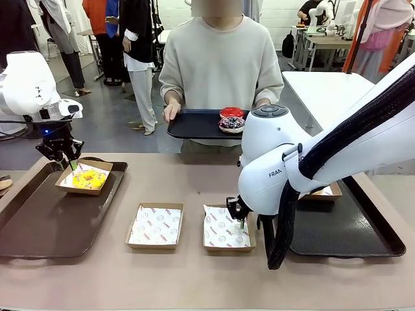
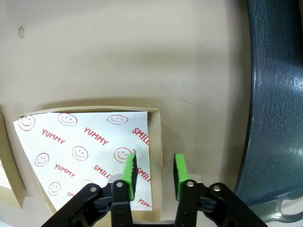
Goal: Individually package the donuts and arrange them on the tray.
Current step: Place the picked Paper togo box on the Handle tray while simultaneously picking up another Paper togo box from the table with the other hand.
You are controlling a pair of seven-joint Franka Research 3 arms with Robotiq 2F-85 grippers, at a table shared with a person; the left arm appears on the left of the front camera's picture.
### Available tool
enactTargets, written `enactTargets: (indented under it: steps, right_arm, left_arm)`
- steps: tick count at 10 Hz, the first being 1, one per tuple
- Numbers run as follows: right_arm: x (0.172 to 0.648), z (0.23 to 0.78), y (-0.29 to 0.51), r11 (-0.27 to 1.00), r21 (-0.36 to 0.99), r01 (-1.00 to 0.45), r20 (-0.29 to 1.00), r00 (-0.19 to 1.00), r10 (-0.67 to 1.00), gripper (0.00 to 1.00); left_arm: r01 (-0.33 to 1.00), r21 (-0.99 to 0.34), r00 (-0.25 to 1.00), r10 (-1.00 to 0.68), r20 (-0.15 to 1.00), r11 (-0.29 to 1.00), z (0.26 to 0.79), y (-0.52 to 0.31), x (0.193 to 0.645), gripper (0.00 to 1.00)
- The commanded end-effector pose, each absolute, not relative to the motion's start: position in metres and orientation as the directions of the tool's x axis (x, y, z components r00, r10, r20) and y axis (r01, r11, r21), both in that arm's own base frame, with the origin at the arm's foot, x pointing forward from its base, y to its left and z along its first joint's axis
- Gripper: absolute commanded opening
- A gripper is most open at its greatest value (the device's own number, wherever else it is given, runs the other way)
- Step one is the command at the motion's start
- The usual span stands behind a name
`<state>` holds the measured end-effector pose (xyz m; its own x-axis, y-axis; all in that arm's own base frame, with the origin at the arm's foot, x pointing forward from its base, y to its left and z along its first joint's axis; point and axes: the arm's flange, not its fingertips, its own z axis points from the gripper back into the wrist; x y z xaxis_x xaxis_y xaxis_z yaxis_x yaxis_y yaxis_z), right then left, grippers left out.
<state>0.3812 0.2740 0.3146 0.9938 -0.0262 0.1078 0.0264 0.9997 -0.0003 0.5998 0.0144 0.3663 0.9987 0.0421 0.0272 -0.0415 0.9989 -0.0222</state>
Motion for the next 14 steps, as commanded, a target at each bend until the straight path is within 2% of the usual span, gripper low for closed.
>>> enactTargets:
  steps: [1,3,4,8,10,11,14]
  right_arm:
    - [0.377,0.310,0.269,0.999,0.032,0.039,0.109,0.993,-0.042,0.00]
    - [0.377,0.311,0.269,0.999,0.032,0.041,0.111,0.993,-0.044,0.00]
    - [0.377,0.311,0.269,0.999,0.029,0.043,0.112,0.993,-0.046,0.00]
    - [0.376,0.313,0.271,0.999,0.019,0.048,0.115,0.992,-0.050,0.00]
    - [0.378,0.322,0.274,0.999,0.002,0.049,0.101,0.994,-0.049,0.00]
    - [0.376,0.342,0.275,0.999,0.004,0.037,0.133,0.990,-0.038,0.00]
    - [0.385,0.405,0.267,0.999,-0.011,0.048,0.208,0.977,-0.045,0.00]
  left_arm:
    - [-0.059,0.004,0.998,0.059,0.026,0.998,0.369,0.012,0.605,1.00]
    - [-0.061,0.005,0.998,0.060,0.031,0.998,0.375,0.011,0.601,1.00]
    - [-0.065,0.006,0.997,0.065,0.030,0.998,0.378,0.011,0.599,0.61]
    - [-0.065,-0.012,0.998,0.065,0.026,0.998,0.383,0.014,0.594,0.97]
    - [-0.069,-0.091,0.997,0.070,0.015,0.993,0.395,0.019,0.577,1.00]
    - [-0.094,-0.244,0.995,0.097,0.001,0.965,0.411,0.028,0.552,1.00]
    - [-0.052,-0.589,0.986,0.134,0.097,0.807,0.454,0.072,0.465,1.00]
